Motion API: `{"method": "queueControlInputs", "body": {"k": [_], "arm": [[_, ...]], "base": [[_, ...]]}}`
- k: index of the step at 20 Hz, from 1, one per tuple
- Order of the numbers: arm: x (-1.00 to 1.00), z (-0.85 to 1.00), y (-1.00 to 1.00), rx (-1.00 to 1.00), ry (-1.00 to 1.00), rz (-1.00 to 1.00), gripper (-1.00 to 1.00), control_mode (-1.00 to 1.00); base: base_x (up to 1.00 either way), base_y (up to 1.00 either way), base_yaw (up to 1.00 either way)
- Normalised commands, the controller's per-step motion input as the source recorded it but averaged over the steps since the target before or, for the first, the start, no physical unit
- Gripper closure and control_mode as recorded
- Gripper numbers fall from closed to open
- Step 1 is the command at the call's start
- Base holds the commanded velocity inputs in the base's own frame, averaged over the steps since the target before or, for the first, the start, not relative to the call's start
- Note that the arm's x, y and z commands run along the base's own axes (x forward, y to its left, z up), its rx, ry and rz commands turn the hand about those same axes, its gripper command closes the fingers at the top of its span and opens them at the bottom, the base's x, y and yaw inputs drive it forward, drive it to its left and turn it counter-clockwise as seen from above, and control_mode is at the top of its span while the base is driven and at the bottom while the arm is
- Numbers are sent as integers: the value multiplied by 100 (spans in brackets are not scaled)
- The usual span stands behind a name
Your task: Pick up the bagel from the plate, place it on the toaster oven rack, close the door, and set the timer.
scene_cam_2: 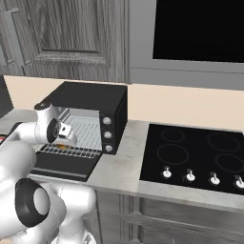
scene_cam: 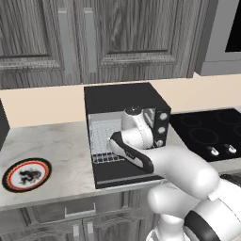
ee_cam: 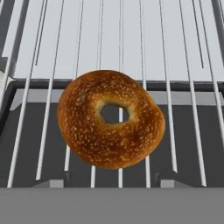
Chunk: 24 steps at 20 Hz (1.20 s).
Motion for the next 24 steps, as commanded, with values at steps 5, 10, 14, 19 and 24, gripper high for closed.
{"method": "queueControlInputs", "body": {"k": [5, 10, 14, 19, 24], "arm": [[-17, 4, -6, 0, -1, 0, -100, -100], [-24, 19, -3, 0, 0, 0, -100, -100], [-34, 25, 0, 0, 0, 0, -100, -100], [-49, 10, 0, 0, 0, 0, -100, -100], [-55, -2, -2, 0, 0, 0, -100, -100]], "base": [[0, 0, 0], [0, 0, 0], [0, 0, 0], [0, 0, 0], [0, 0, 0]]}}
